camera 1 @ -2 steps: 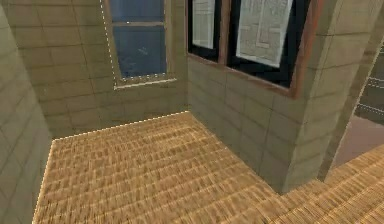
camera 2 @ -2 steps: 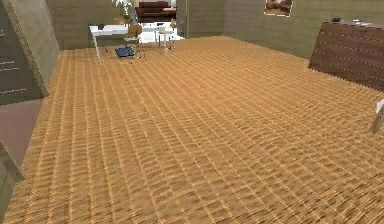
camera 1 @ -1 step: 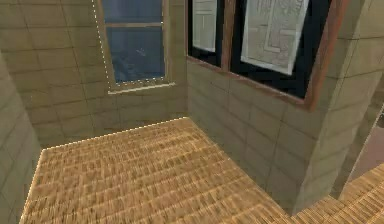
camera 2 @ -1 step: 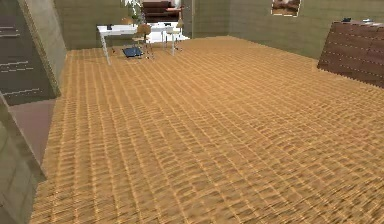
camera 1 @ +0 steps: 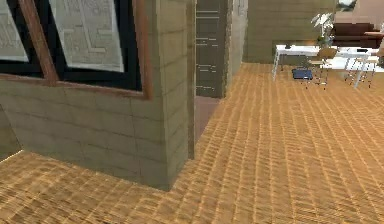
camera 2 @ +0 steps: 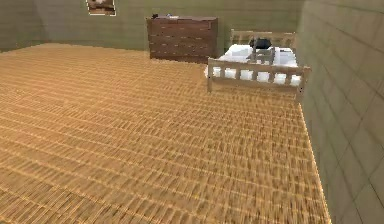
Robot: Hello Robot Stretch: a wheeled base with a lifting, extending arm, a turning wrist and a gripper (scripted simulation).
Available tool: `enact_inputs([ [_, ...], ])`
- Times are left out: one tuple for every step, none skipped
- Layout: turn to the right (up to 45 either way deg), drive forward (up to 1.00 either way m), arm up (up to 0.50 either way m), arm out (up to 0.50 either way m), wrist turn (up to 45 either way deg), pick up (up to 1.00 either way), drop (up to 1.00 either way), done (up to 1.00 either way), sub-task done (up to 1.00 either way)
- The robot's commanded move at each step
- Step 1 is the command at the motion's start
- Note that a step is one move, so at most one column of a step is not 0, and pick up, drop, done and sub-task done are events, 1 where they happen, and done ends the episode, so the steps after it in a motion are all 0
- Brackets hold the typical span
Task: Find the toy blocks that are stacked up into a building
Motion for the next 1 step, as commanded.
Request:
enact_inputs([
  [45.0, 0.00, 0.00, 0.00, 0.0, 0.00, 0.00, 0.00, 0.00],
])
